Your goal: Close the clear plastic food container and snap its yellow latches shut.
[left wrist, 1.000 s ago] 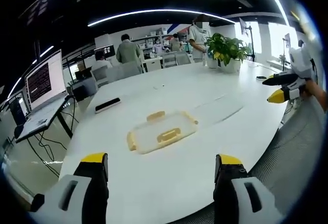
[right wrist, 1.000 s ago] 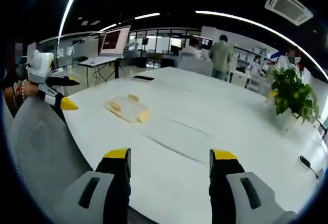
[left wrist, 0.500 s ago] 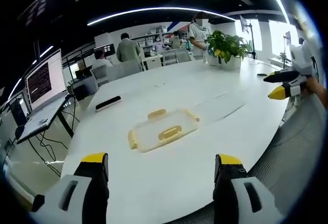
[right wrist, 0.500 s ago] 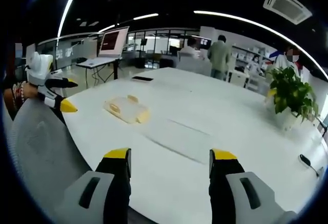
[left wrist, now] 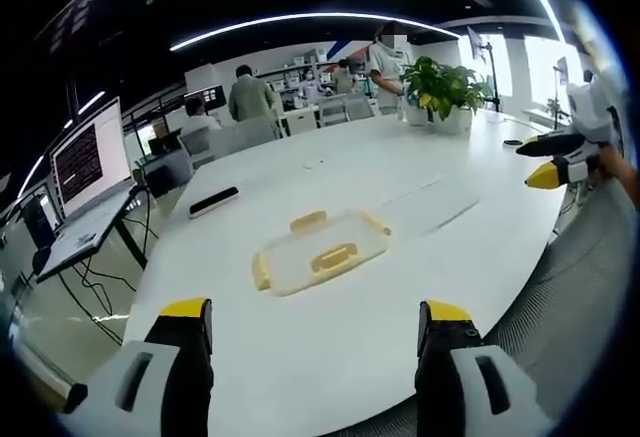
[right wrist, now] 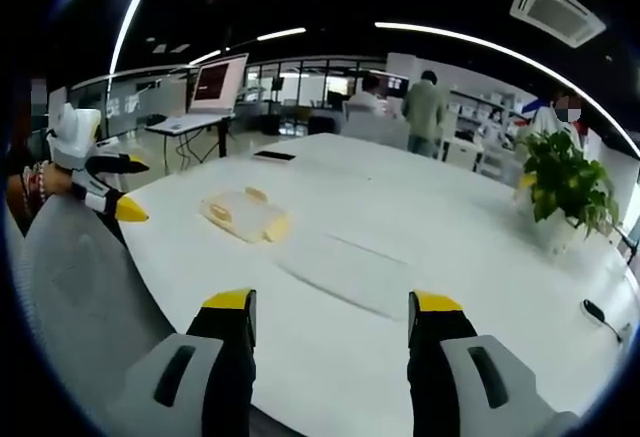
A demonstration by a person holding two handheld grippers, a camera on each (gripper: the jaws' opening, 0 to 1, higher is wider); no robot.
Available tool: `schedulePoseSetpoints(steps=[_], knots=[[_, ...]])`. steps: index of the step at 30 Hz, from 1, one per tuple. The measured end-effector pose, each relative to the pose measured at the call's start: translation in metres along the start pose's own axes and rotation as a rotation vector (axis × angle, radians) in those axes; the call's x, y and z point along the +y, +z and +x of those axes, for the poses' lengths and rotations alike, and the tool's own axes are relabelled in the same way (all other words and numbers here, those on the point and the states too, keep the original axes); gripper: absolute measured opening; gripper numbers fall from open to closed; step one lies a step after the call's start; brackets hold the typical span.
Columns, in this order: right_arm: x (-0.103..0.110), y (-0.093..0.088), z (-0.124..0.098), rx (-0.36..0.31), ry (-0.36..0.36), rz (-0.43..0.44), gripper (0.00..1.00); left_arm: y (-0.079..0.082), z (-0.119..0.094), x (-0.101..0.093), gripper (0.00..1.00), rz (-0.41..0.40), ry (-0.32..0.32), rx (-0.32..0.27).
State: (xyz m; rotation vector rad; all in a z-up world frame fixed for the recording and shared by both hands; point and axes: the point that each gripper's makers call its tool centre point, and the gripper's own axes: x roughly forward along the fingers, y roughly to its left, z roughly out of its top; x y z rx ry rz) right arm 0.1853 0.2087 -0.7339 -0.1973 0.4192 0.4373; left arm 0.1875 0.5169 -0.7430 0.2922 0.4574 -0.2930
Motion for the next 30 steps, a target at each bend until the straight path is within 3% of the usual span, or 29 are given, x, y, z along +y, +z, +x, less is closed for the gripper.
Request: schedulePoseSetpoints(steps=[9, 20, 26, 30], knots=[[0.003, -0.001, 0.001, 0.01, 0.011, -0.009, 0.58, -0.002, 0.0, 0.0, 0.81, 0.013, 0.0, 0.009], [0.007, -0.004, 0.001, 0.025, 0.014, -0.001, 0.6, 0.002, -0.002, -0.004, 0.82, -0.013, -0.034, -0.026], [0.005, -0.006, 0.0, 0.052, -0.018, -0.059, 0.62, -0.003, -0.002, -0.017, 0.86, -0.032, -0.116, 0.001], [0.005, -0.007, 0.001, 0.065, -0.013, -0.045, 0.63, -0.005, -0.002, -0.02, 0.89, -0.058, -0.147, 0.02]])
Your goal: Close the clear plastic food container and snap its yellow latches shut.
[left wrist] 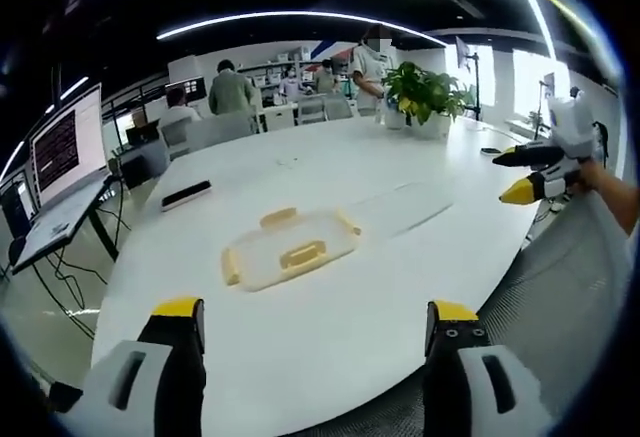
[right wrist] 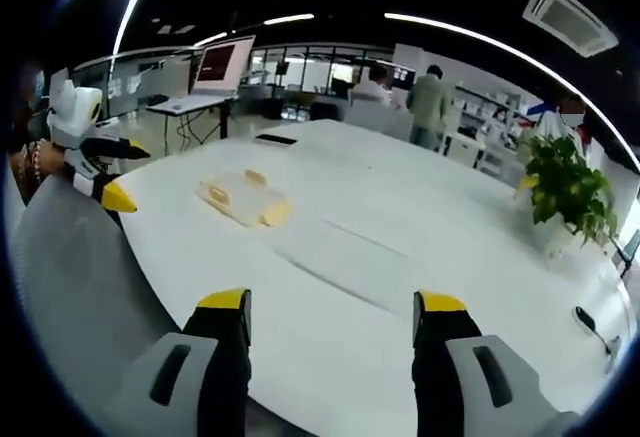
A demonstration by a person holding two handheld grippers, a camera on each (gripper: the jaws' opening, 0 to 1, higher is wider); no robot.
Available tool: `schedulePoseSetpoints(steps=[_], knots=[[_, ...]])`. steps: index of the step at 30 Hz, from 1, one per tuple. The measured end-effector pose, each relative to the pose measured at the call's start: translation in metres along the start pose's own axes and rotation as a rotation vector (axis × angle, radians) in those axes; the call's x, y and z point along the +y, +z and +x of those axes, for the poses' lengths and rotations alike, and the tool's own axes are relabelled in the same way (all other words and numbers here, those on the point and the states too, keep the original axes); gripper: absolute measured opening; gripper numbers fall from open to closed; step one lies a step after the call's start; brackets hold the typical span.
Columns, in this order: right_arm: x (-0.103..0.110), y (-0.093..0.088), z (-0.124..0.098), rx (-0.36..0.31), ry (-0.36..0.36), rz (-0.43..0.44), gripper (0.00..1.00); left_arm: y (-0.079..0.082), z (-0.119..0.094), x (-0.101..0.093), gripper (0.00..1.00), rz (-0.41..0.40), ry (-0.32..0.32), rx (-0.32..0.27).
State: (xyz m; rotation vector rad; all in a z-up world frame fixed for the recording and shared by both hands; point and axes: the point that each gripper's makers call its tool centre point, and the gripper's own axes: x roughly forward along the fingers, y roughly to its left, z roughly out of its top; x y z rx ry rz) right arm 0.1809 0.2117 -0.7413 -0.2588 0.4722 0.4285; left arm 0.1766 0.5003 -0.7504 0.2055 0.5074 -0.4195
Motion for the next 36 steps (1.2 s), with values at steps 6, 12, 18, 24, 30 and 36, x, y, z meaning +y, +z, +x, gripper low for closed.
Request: schedulePoseSetpoints(steps=[6, 12, 18, 24, 30, 36], knots=[[-0.003, -0.002, 0.001, 0.007, 0.005, 0.025, 0.63, -0.002, -0.002, -0.005, 0.92, -0.003, -0.04, 0.026], [0.003, -0.003, 0.002, 0.03, 0.038, 0.013, 0.66, -0.002, 0.001, -0.004, 0.99, 0.019, -0.086, 0.051], [0.009, 0.017, 0.007, 0.013, 0.09, -0.116, 0.67, 0.012, 0.014, 0.024, 0.99, 0.026, -0.149, 0.038], [0.017, 0.03, 0.024, 0.061, 0.165, -0.129, 0.86, 0.032, 0.031, 0.067, 0.99, 0.155, -0.138, 0.009], [0.035, 0.048, 0.046, 0.065, 0.299, -0.299, 0.8, 0.037, 0.052, 0.086, 0.99, 0.279, -0.199, 0.085], [0.044, 0.08, 0.083, 0.025, 0.386, -0.443, 0.91, 0.026, 0.069, 0.099, 0.99, 0.485, -0.326, 0.22]])
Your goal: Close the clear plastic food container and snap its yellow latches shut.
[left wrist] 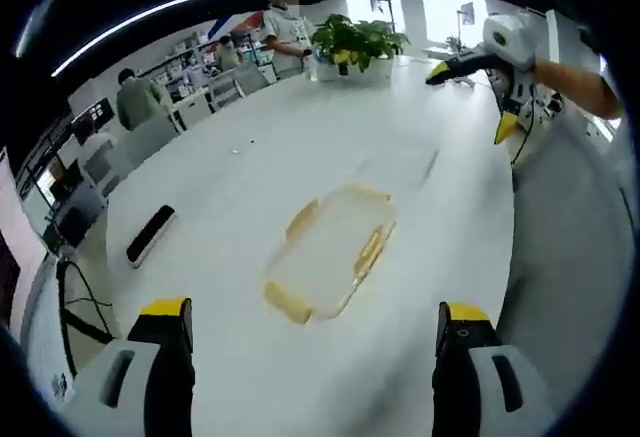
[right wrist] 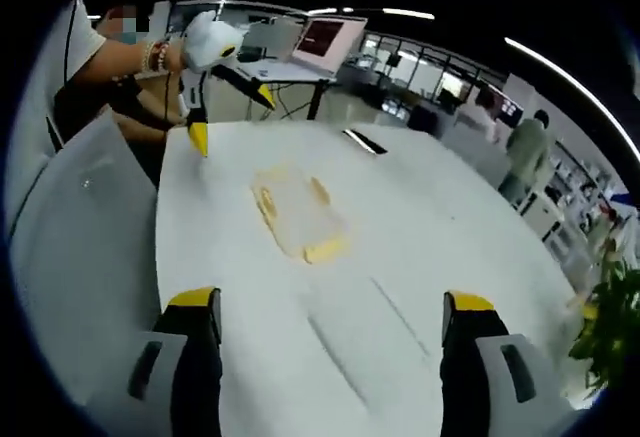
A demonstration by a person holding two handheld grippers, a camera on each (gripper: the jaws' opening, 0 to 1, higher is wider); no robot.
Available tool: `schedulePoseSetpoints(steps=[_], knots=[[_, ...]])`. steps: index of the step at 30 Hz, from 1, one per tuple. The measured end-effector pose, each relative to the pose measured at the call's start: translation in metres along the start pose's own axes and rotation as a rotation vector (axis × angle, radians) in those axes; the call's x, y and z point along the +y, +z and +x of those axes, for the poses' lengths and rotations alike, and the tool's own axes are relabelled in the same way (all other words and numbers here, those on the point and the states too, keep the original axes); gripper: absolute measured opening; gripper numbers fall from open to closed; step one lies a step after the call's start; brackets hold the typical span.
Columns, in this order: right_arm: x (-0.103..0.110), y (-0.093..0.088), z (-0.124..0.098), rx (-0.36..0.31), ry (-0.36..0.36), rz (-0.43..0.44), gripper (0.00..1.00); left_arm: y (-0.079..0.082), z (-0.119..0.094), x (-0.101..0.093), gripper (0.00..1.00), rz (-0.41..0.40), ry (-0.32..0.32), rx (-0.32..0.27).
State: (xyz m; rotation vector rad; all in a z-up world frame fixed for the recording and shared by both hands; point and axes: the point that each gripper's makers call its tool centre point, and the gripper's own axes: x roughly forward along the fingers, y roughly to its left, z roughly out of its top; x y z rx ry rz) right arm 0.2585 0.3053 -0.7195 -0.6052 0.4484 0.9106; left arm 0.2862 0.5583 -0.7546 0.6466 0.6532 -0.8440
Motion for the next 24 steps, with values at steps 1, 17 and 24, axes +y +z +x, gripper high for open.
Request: schedulePoseSetpoints(steps=[1, 17, 24], knots=[[0.001, 0.003, 0.005, 0.003, 0.026, -0.021, 0.92, 0.0, 0.002, 0.005, 0.99, 0.033, 0.002, -0.001], [0.001, 0.006, 0.1, 0.138, 0.315, -0.152, 0.88, -0.028, 0.057, 0.034, 0.99, 0.232, -0.211, 0.101], [0.005, -0.01, 0.126, 0.232, 0.39, -0.186, 0.81, -0.038, 0.08, 0.032, 0.95, 0.263, -0.299, 0.145]])
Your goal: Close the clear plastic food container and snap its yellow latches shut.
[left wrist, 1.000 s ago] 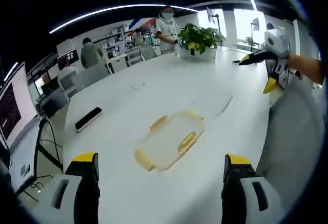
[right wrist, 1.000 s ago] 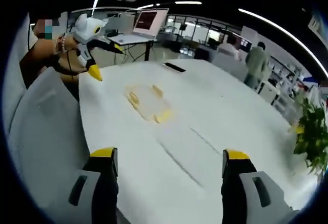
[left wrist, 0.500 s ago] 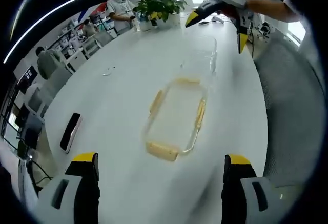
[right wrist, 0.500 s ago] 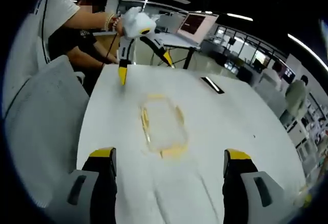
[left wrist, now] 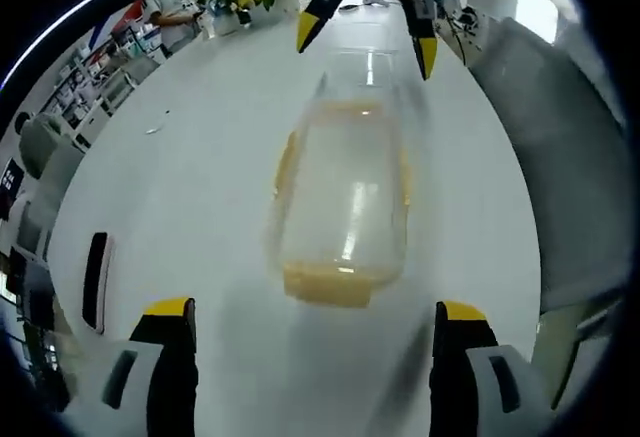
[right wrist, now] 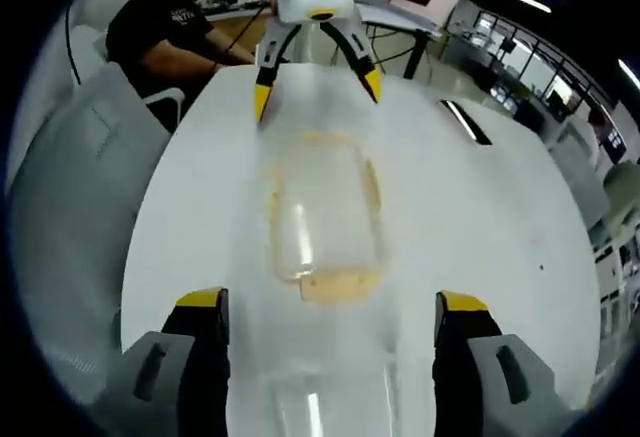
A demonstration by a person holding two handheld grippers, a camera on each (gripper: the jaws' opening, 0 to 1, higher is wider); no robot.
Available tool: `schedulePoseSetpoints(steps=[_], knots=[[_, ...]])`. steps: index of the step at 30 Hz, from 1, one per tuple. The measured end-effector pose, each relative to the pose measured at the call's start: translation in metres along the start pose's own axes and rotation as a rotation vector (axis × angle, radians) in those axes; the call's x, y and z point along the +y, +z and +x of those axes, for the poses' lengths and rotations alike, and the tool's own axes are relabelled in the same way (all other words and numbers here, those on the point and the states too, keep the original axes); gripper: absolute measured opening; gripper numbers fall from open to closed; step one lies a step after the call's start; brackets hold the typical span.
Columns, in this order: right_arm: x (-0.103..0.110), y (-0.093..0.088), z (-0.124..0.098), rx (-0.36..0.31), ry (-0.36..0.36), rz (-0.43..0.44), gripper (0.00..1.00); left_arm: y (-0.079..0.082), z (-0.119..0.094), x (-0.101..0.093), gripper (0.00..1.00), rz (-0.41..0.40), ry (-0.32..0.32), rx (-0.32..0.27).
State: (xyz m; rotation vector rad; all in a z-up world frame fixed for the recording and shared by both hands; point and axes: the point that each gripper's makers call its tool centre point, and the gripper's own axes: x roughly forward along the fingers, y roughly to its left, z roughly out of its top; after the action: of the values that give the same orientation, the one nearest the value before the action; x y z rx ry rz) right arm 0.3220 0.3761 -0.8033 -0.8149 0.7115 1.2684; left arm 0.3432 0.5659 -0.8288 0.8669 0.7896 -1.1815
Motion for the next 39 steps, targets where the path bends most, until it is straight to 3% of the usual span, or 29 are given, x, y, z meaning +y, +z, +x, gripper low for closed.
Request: schedulePoseSetpoints(steps=[4, 12, 15, 20, 28, 39], knots=[[-0.001, -0.004, 0.012, 0.04, 0.033, 0.011, 0.81, -0.001, 0.013, 0.001, 0.86, 0.03, -0.028, 0.021], [0.002, -0.012, 0.032, 0.091, 0.095, -0.002, 0.75, -0.002, 0.02, 0.001, 0.74, -0.007, -0.089, 0.006], [0.003, -0.013, 0.035, 0.098, 0.119, -0.002, 0.71, -0.002, 0.021, -0.009, 0.66, -0.035, -0.132, 0.014], [0.004, -0.016, 0.042, 0.122, 0.134, -0.02, 0.67, 0.001, 0.021, -0.01, 0.61, -0.017, -0.131, 0.008], [0.004, -0.014, 0.045, 0.129, 0.157, -0.017, 0.58, 0.009, 0.021, -0.012, 0.35, 0.014, -0.151, 0.017], [0.0, -0.01, 0.047, 0.158, 0.166, -0.036, 0.54, 0.011, 0.02, -0.015, 0.33, 0.022, -0.16, 0.028]])
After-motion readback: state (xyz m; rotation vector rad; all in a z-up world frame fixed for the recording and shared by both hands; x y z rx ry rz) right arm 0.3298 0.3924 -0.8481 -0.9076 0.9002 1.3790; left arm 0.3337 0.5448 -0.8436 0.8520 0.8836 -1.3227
